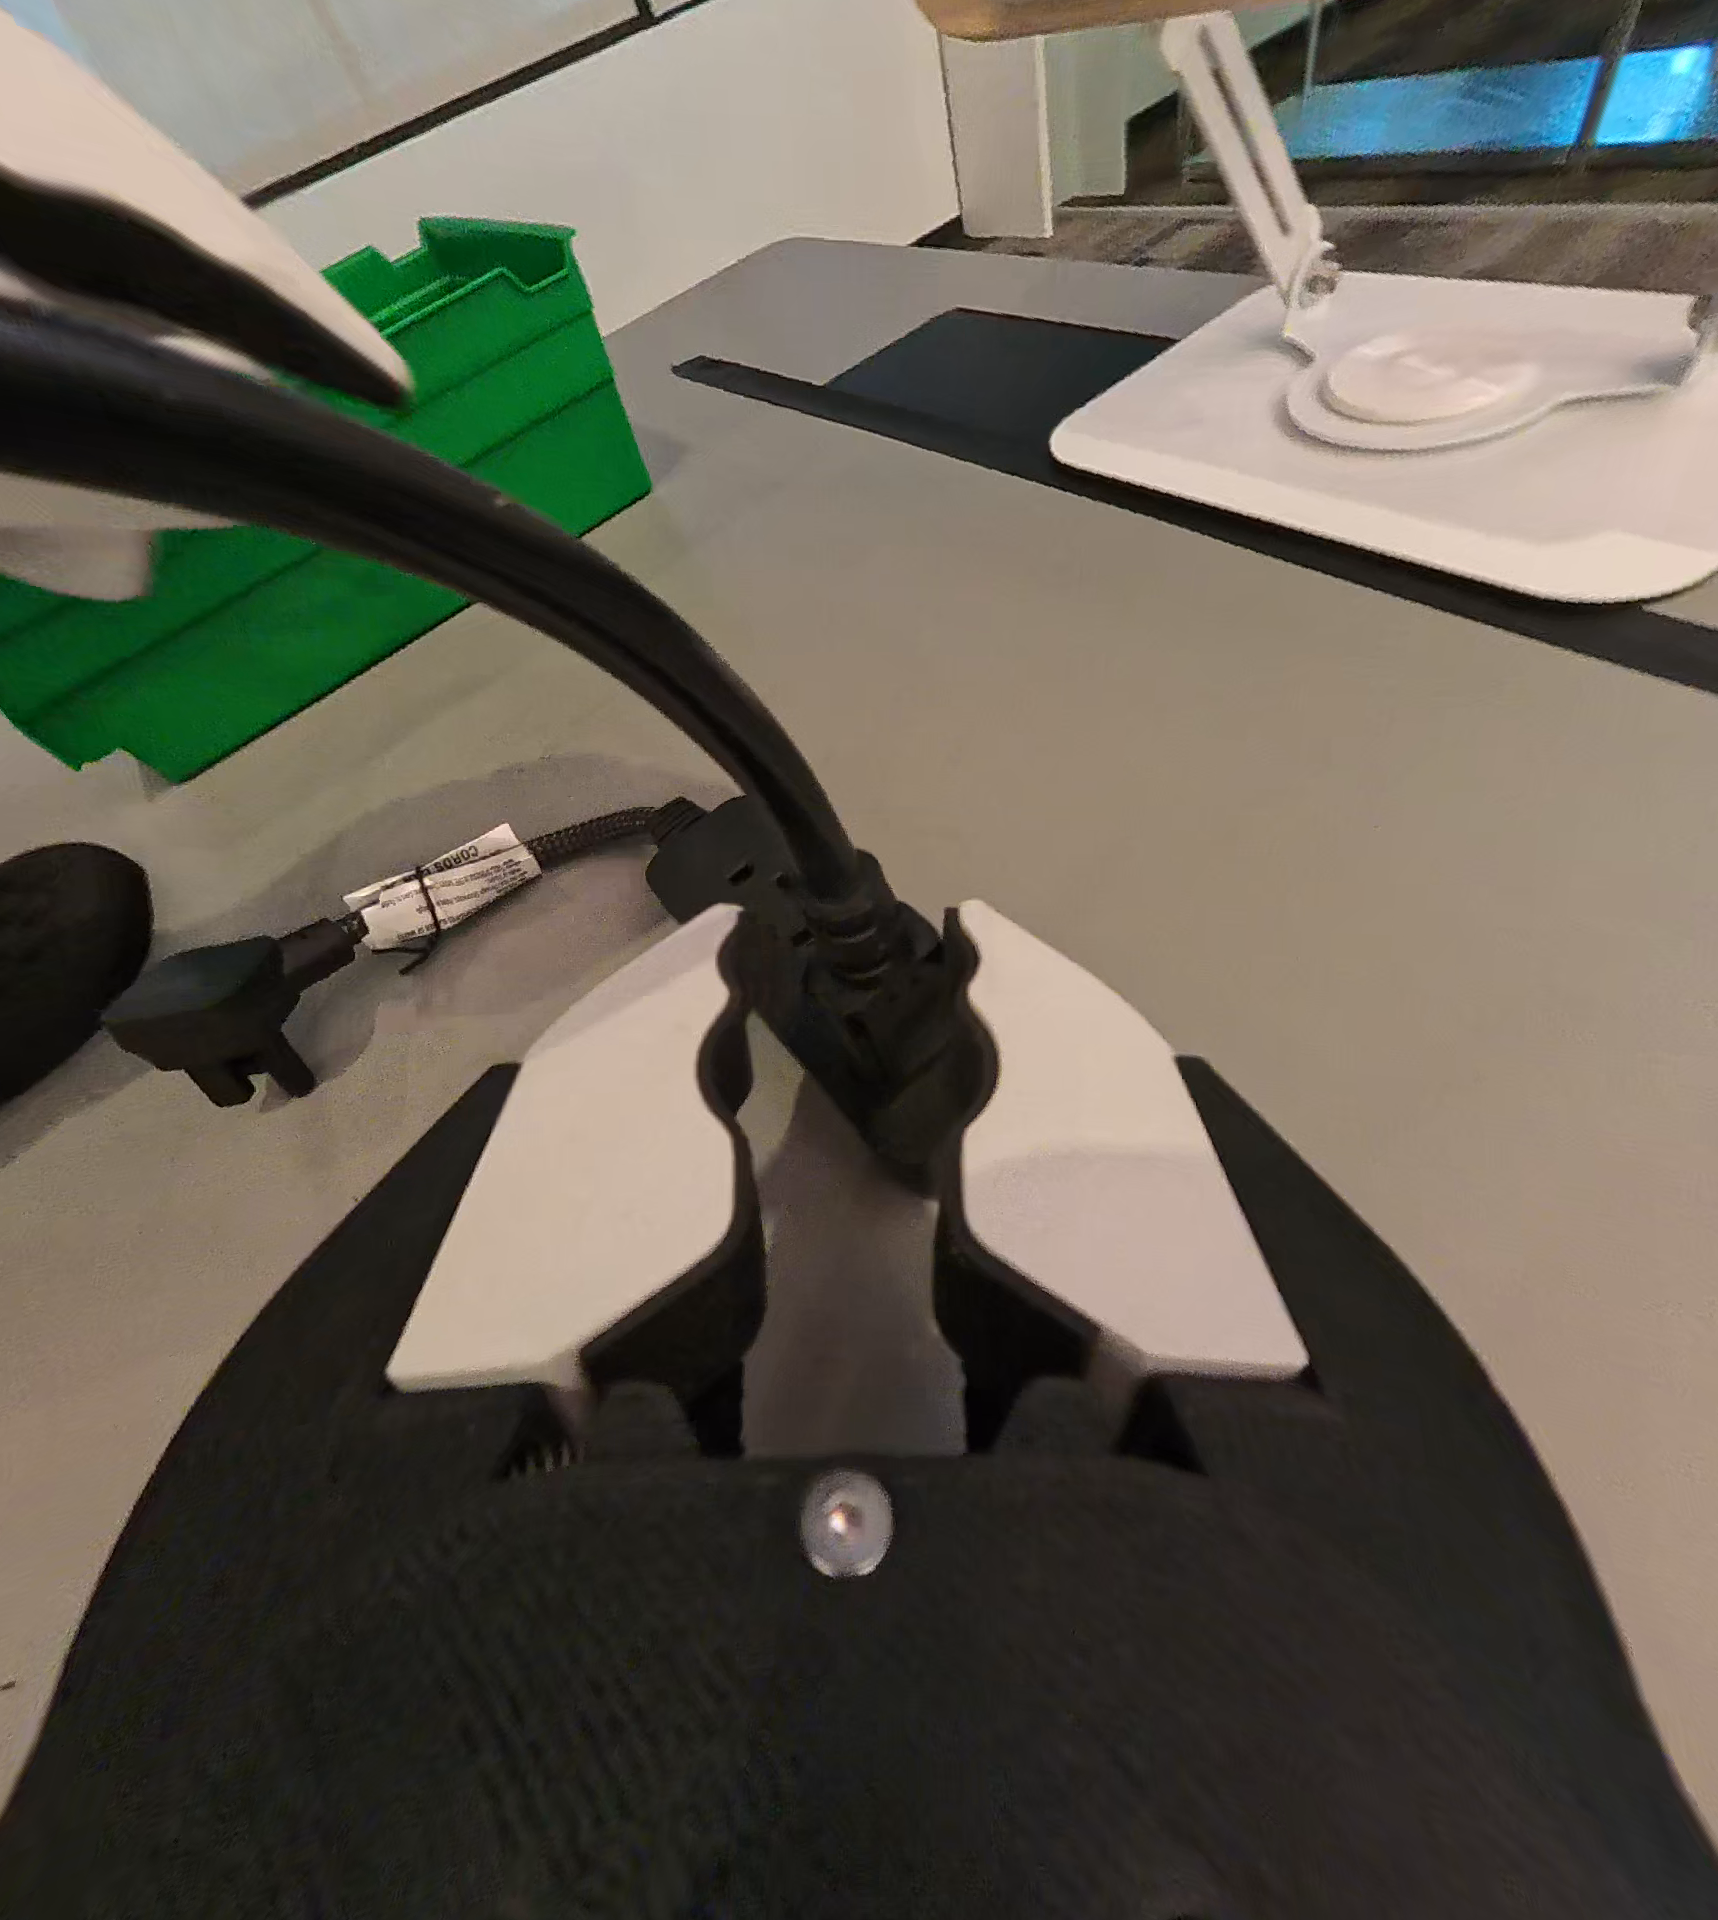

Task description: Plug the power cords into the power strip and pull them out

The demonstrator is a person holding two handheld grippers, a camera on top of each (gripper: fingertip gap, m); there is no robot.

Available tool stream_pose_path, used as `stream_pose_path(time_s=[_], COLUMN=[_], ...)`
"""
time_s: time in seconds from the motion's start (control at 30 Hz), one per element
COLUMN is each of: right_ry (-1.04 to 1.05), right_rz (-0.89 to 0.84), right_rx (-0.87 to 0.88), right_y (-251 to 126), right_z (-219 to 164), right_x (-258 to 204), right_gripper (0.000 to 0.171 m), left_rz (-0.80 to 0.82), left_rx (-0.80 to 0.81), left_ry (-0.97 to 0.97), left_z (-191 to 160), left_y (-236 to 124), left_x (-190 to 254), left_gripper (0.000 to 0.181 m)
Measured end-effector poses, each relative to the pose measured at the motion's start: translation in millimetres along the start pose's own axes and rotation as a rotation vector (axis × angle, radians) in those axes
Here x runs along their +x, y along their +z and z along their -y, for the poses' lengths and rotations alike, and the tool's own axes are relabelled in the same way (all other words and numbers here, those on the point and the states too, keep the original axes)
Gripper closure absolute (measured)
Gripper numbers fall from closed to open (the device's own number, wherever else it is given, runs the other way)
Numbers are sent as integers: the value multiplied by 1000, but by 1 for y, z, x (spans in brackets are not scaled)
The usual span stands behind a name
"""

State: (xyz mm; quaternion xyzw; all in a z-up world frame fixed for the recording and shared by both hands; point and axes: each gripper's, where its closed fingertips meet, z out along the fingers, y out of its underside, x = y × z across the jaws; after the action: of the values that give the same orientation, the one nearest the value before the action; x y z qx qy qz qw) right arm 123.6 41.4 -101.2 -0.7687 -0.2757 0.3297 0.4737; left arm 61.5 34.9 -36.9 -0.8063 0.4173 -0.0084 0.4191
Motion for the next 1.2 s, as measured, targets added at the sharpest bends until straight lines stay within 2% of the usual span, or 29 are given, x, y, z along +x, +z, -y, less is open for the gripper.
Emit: stream_pose_path(time_s=[0.07,0.13,0.2,0.27,0.33,0.43,0.6,0.67,0.73,0.77,0.93,1.1,1.2], right_ry=[-26,-49,-56,-53,-34,-3,-42,-37,-53,-58,-101,-94,-114], right_rz=[18,21,10,28,12,-15,6,36,46,47,104,162,159], right_rx=[-11,-32,-58,-37,-30,-37,-25,-27,-32,-33,-58,-69,-68], right_y=[3,5,7,6,4,4,4,4,4,4,2,1,1], right_z=[-2,-6,-10,-6,-4,-4,-5,-5,-5,-5,-7,-7,-8], right_x=[-3,-3,0,0,4,7,5,4,4,4,3,3,2], right_gripper=[129,125,126,131,145,145,145,145,145,145,144,144,144], left_rz=[-66,-92,-45,-17,-22,25,14,-13,-113,-201,-446,-524,-554], left_rx=[-25,-58,-71,-65,-93,-99,-56,-46,-56,-60,-63,-58,-62], left_ry=[-81,-111,-141,-184,-207,-225,-232,-202,-137,-95,-61,250,371], left_z=[-5,-12,-17,-21,-31,-37,-34,-34,-35,-36,-42,-35,-32], left_y=[20,41,60,76,89,98,97,96,89,82,61,71,81], left_x=[12,24,26,29,35,32,35,36,40,46,54,65,64], left_gripper=[181,181,181,181,181,181,177,178,174,158,127,127,135])
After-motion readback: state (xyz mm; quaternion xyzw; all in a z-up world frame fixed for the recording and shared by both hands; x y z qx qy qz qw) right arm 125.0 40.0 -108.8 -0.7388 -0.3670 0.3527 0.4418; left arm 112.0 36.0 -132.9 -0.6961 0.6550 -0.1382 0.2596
